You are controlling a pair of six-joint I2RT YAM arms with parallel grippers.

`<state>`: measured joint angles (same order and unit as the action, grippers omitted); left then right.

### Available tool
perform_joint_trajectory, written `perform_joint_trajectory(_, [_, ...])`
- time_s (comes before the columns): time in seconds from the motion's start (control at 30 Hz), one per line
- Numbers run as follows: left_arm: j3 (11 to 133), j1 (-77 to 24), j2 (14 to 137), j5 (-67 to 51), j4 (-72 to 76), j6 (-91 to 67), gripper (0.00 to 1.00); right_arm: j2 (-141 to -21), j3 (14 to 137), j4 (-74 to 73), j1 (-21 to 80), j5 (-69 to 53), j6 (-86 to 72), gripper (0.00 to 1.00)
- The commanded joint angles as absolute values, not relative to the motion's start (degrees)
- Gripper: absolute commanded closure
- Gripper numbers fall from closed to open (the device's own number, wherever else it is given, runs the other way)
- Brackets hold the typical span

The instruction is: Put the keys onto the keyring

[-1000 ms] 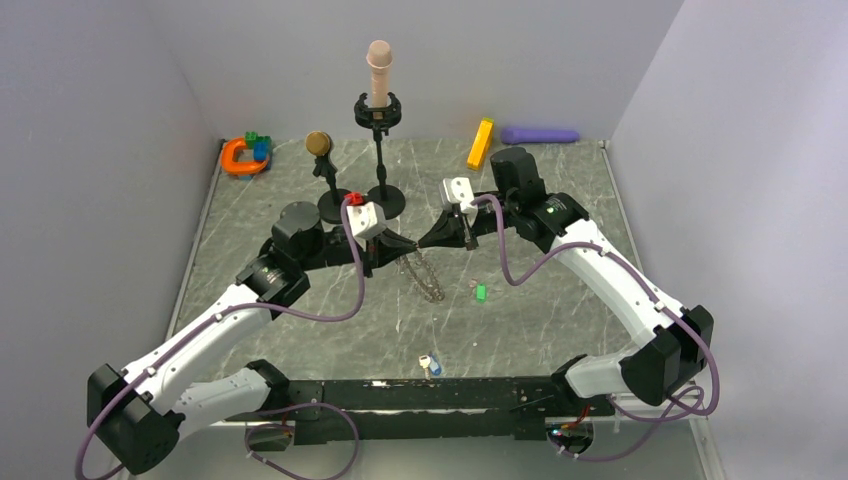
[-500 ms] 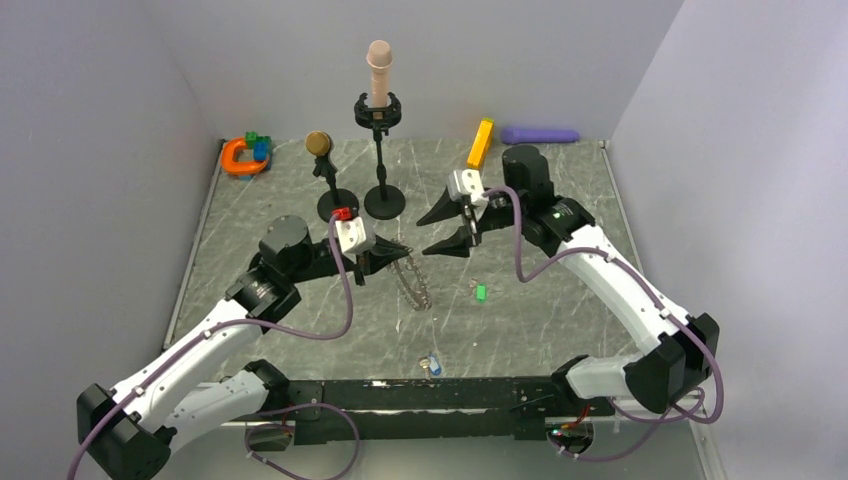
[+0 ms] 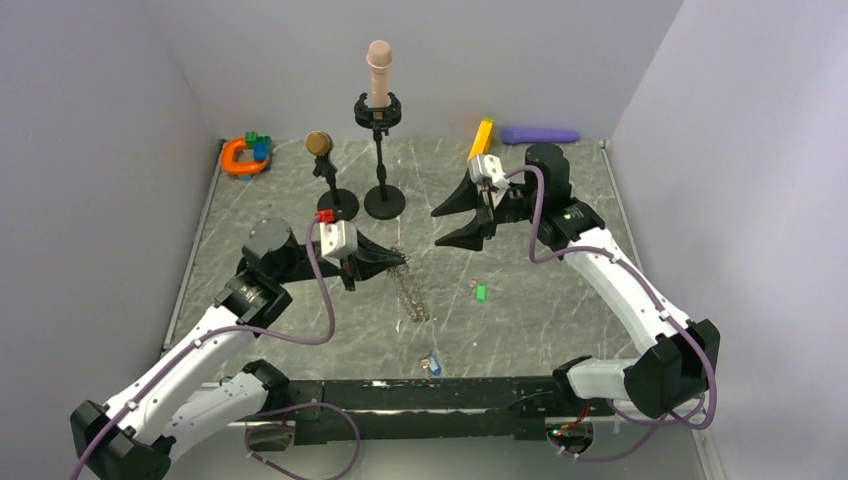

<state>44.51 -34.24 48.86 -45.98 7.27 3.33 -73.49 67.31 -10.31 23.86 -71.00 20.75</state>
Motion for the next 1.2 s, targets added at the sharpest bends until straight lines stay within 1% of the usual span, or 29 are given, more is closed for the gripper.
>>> perform_joint_trajectory(0.0, [47.91, -33.90, 46.79, -52.02, 13.75, -3.30, 1.00, -72.13, 66.99, -7.75, 23.98, -76.14, 21.26, 0.38])
perform_joint_trajectory(0.13, [49.31, -33.70, 46.26, -53.15, 13.03, -4.15, 1.00, -71.60, 65.95, -6.58, 24.16, -78.08, 22.48, 0.38])
perform_joint_trajectory(0.5, [54.31, -33.63, 47.05, -53.74, 3.96, -0.70, 1.00, -70.37, 63.32, -3.83, 25.62, -80.10, 24.81, 0.38])
perform_joint_trajectory(1.17, [54.09, -33.62, 48.21, -54.34, 4.24, -0.81, 1.00, -69.59, 61.43, -4.33, 25.65, -74.98, 23.92, 0.37])
